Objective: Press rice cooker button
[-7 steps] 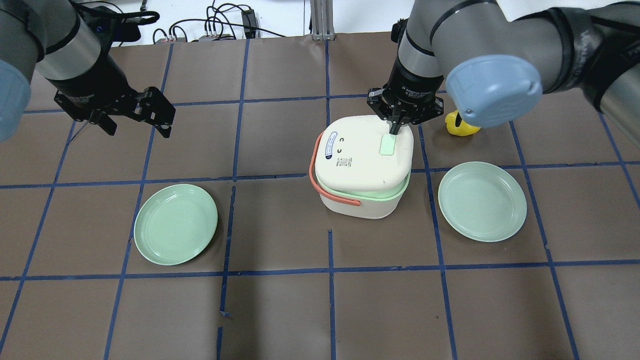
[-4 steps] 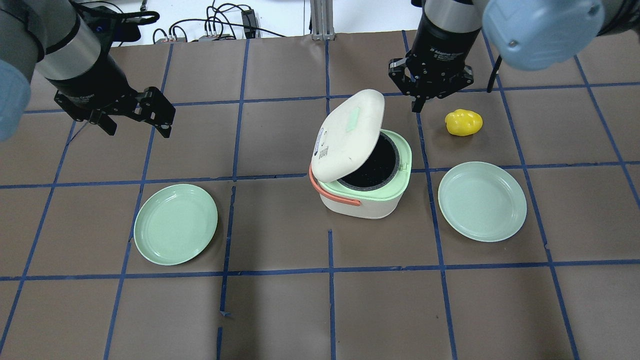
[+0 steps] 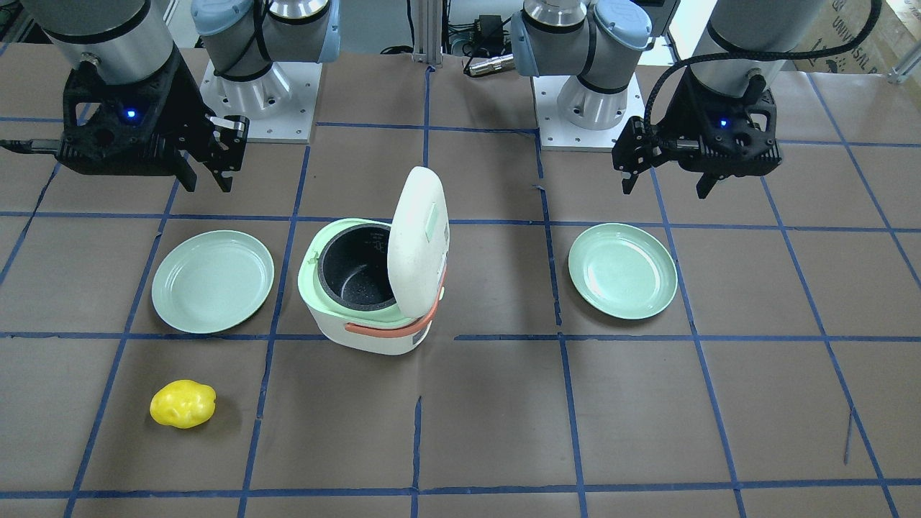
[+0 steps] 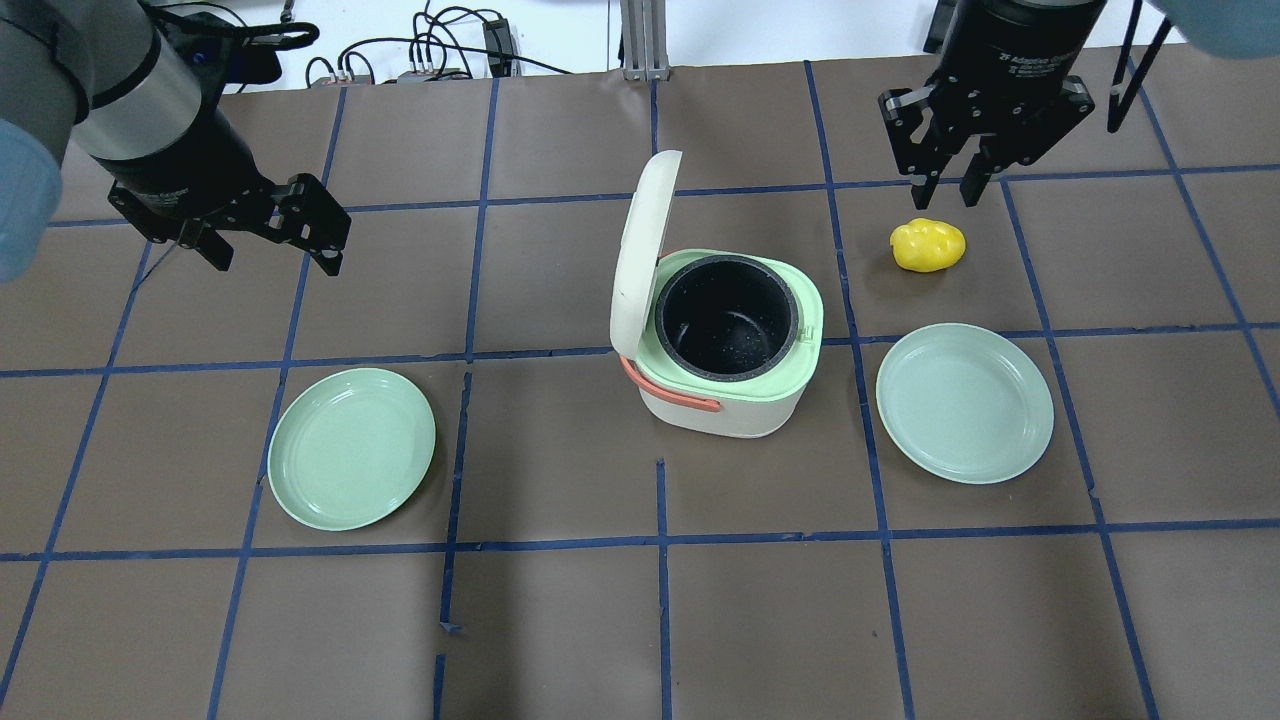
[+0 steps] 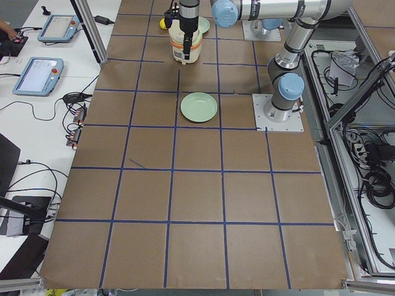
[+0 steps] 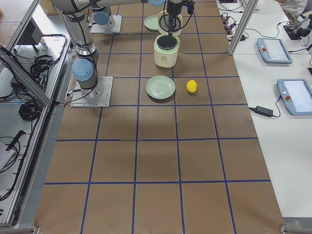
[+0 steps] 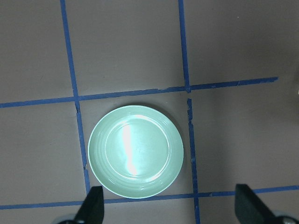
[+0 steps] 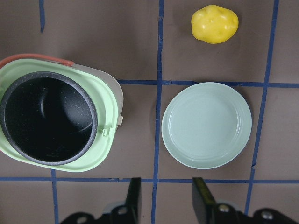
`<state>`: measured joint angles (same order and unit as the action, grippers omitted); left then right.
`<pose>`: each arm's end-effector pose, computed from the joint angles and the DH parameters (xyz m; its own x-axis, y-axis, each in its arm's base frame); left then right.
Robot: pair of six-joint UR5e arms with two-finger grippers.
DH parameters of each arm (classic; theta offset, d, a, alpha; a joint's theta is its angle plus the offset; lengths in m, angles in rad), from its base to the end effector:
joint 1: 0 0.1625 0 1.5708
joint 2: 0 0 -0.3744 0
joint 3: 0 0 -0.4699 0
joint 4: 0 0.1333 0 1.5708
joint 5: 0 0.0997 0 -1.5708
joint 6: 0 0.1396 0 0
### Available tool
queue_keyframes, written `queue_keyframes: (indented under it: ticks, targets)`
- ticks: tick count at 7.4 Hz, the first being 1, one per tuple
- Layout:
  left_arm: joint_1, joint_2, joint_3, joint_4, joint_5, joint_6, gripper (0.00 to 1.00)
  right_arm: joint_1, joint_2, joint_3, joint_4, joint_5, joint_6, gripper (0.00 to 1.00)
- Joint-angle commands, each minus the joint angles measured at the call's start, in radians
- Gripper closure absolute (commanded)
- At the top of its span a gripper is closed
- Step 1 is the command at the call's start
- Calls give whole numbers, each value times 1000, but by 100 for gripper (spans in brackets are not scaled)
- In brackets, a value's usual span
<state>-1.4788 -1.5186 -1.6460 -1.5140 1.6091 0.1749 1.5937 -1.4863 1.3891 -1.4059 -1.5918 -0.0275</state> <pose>-0.0765 -0.5640 0.3895 -0.9957 0.0815 -0.0436 0.0827 0.9962 -0.0266 0.1438 -0.5862 0.4352 -0.9985 -0.0517 0.0191 -0.0503 0.9964 0.0682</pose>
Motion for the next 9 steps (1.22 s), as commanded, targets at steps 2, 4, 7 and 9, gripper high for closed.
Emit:
queue_keyframes:
  ticks: [2, 4, 7, 9]
  targets:
    - [0, 0, 0, 0, -1, 0, 0, -1, -8, 34, -34, 1, 3, 7]
    - [0, 0, 0, 0, -1, 0, 0, -5, -9, 54, -54, 9, 32, 7]
    - [0, 0, 0, 0, -1, 0, 0, -9, -20, 64, -57, 21, 55, 4]
    - [0, 0, 0, 0, -1, 0, 0, -11, -19, 68, -94, 21, 64, 2]
